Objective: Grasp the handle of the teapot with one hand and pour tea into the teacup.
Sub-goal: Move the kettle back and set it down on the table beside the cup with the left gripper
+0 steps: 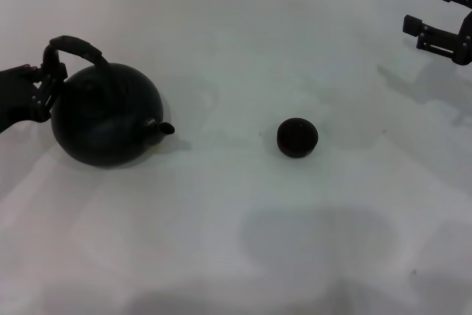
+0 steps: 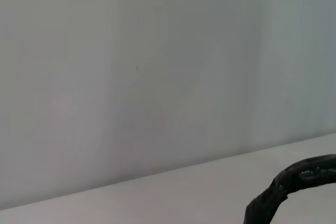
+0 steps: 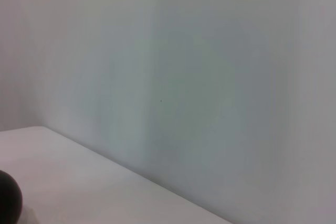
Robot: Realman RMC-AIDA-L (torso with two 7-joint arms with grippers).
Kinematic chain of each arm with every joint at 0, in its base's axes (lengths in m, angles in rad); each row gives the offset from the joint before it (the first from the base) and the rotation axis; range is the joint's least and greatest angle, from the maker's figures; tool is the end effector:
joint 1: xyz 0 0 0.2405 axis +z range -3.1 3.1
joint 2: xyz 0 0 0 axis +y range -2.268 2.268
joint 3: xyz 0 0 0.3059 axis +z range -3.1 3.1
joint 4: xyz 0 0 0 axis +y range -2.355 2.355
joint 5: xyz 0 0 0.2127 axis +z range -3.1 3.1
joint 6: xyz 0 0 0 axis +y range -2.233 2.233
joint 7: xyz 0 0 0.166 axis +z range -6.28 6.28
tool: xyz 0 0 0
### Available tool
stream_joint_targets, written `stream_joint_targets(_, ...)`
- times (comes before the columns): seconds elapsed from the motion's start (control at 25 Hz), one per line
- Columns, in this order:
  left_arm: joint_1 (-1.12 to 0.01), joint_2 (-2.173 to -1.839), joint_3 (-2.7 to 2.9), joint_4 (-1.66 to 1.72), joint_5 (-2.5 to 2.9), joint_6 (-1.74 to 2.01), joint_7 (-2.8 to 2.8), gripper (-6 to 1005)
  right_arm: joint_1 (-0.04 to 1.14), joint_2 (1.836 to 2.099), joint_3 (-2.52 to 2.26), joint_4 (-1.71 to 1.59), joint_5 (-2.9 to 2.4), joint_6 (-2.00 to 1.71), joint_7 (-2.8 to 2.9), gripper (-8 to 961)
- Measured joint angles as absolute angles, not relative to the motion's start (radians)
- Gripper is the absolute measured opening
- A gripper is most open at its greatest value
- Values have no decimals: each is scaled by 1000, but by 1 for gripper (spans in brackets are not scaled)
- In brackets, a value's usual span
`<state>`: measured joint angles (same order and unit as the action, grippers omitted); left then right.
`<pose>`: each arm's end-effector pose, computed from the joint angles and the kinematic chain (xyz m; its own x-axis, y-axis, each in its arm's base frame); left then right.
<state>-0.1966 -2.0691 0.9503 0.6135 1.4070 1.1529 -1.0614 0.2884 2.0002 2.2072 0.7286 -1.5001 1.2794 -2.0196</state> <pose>-0.3951 0.3180 -0.0226 0.7295 0.2793 0.6244 0.6559 -0.5445 -0.5227 0.3533 0.3556 0.0176 0.8233 -0.1292 -0.5526 -0.4697 -0.7018 -0.5357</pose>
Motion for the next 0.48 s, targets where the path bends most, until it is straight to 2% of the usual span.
stream_joint_targets(0.24, -200, -2068, 949, 613, 1408, 1151, -1062, 100, 289, 2000, 2207, 729, -1500, 1276, -2019, 826)
stream_joint_targets(0.36, -203, -2068, 951, 613, 1408, 1150, -1061, 174, 291, 2000, 2207, 731, -1500, 1274, -2019, 826)
stream_joint_targets(0.48, -207, -2068, 952, 614, 1408, 1150, -1061, 176, 296, 2000, 2207, 731, -1500, 1273, -2018, 826)
